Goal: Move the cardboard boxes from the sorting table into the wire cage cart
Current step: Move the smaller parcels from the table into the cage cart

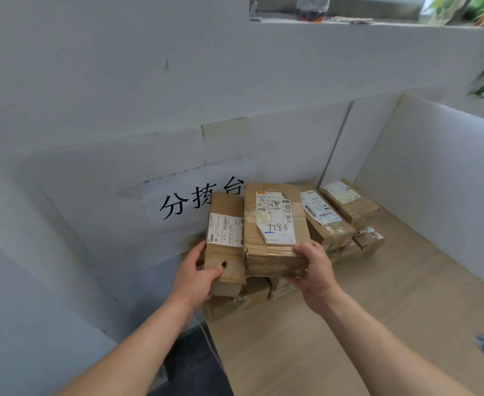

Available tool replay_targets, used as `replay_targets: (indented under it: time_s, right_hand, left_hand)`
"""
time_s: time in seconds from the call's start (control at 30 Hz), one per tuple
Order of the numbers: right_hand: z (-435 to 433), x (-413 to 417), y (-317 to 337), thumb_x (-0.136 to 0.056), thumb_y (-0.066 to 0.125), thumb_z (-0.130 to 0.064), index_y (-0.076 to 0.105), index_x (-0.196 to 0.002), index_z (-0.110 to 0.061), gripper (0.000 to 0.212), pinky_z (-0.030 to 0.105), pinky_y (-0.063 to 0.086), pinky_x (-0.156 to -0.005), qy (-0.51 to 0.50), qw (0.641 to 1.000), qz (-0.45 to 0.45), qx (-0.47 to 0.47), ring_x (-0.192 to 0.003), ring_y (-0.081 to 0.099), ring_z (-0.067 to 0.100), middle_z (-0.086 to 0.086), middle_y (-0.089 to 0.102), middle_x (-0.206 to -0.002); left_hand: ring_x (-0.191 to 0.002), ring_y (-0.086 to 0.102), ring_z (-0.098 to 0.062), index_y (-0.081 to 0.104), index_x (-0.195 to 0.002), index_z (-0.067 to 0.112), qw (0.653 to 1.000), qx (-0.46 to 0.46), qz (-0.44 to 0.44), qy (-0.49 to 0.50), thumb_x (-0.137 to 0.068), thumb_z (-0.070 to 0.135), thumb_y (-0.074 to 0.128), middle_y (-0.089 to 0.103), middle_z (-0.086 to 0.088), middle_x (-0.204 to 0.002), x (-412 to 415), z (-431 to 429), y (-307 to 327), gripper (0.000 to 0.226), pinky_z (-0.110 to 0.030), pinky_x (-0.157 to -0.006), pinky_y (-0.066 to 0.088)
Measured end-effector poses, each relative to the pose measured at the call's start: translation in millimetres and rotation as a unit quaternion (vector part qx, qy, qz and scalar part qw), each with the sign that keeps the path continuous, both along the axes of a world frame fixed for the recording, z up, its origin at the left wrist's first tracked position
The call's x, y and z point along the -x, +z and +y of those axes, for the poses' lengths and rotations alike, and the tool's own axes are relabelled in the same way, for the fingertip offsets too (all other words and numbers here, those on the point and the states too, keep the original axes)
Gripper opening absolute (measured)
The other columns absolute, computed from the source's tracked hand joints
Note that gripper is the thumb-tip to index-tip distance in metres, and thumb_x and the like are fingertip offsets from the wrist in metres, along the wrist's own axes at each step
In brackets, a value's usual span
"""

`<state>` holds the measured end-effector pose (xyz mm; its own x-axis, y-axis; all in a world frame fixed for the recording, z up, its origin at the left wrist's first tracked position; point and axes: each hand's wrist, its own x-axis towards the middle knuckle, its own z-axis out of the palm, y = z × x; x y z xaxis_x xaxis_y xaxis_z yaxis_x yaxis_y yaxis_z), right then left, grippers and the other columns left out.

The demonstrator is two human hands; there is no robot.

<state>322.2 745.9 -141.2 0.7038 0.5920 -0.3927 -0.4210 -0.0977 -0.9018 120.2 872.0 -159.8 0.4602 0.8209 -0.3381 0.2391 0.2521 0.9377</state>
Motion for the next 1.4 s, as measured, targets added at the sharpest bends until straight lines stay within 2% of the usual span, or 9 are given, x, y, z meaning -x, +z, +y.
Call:
replay_targets:
  time_s: [0.1,0.27,0.37,0.57,0.7,0.8,1.0,1.17,1.4]
  right_hand:
    - [-12,20,16,-0.086,0.062,-0.016,0.06,-0.102,-0.018,0.016,0.034,0.055,-0.055,-0.03,0.999,0.003,-0.041,-0.088,0.063,0.023,0.007,0.067,-0.098]
    - [-37,63,46,-0.064,0.068,-0.023,0.062,-0.112,-0.017,0.049,0.035,0.055,-0.06,-0.05,0.994,-0.041,-0.093,-0.084,0.069,0.021,0.007,0.075,-0.095]
    - [-54,93,62,-0.064,0.069,-0.021,0.063,-0.115,-0.017,0.052,0.032,0.056,-0.06,-0.071,0.988,-0.08,-0.116,-0.082,0.069,0.019,0.007,0.075,-0.094]
    - [-81,158,87,-0.064,0.071,-0.019,0.062,-0.111,-0.023,0.048,0.031,0.056,-0.064,-0.071,0.976,-0.142,-0.147,-0.08,0.073,0.013,0.0,0.077,-0.093]
    - [-90,188,96,-0.066,0.072,-0.016,0.062,-0.113,-0.021,0.048,0.027,0.057,-0.061,-0.07,0.972,-0.143,-0.173,-0.084,0.075,0.016,0.003,0.078,-0.096]
    - [-95,206,100,-0.065,0.072,-0.019,0.063,-0.113,-0.022,0.048,0.025,0.056,-0.058,-0.071,0.97,-0.146,-0.18,-0.081,0.074,0.012,-0.001,0.078,-0.093]
    - [-102,227,105,-0.067,0.072,-0.026,0.063,-0.116,-0.023,0.05,0.027,0.058,-0.064,-0.044,0.971,-0.146,-0.185,-0.088,0.075,0.014,-0.002,0.078,-0.098]
    - [-110,235,107,-0.072,0.071,-0.026,0.061,-0.122,-0.017,0.052,0.032,0.059,-0.07,0.0,0.971,-0.139,-0.197,-0.093,0.075,0.018,0.001,0.077,-0.102]
    - [-132,240,98,-0.071,0.071,-0.026,0.062,-0.118,-0.018,0.048,0.037,0.06,-0.072,0.061,0.971,-0.128,-0.195,-0.092,0.074,0.019,0.001,0.077,-0.099]
  left_hand:
    - [-0.101,0.064,-0.017,0.046,-0.143,0.04,0.999,-0.008,-0.044,-0.008,-0.09,0.011,0.068,0.06,0.007,-0.12,17,-10,13,0.064,-0.028,-0.058,0.057]
    - [-0.105,0.063,-0.018,0.054,-0.116,0.049,0.994,-0.079,-0.07,-0.012,-0.09,0.01,0.068,0.061,0.014,-0.112,63,-29,42,0.049,-0.044,-0.082,0.059]
    - [-0.102,0.063,-0.019,0.05,-0.127,0.045,0.992,-0.097,-0.084,-0.003,-0.092,0.011,0.067,0.058,0.014,-0.113,101,-40,60,0.052,-0.028,-0.062,0.058]
    - [-0.096,0.067,-0.019,0.05,-0.133,0.044,0.988,-0.096,-0.122,0.004,-0.094,0.012,0.064,0.059,0.007,-0.119,170,-65,90,0.052,-0.023,-0.056,0.056]
    - [-0.095,0.067,-0.018,0.053,-0.118,0.052,0.986,-0.089,-0.141,0.013,-0.094,0.009,0.065,0.058,0.01,-0.117,202,-80,103,0.051,-0.02,-0.055,0.055]
    - [-0.097,0.066,-0.017,0.05,-0.125,0.049,0.987,-0.094,-0.128,0.035,-0.093,0.01,0.066,0.057,0.012,-0.118,226,-90,107,0.054,-0.02,-0.054,0.054]
    - [-0.099,0.065,-0.02,0.048,-0.128,0.046,0.984,-0.114,-0.116,0.072,-0.094,0.01,0.063,0.057,0.008,-0.119,270,-115,118,0.052,-0.038,-0.073,0.061]
    - [-0.088,0.07,-0.014,0.049,-0.13,0.047,0.979,-0.152,-0.105,0.089,-0.092,0.01,0.064,0.059,0.011,-0.118,290,-146,122,0.055,-0.023,-0.062,0.056]
    - [-0.087,0.072,-0.016,0.052,-0.114,0.058,0.97,-0.174,-0.093,0.14,-0.085,0.016,0.066,0.06,0.008,-0.12,306,-208,117,0.053,-0.028,-0.065,0.06]
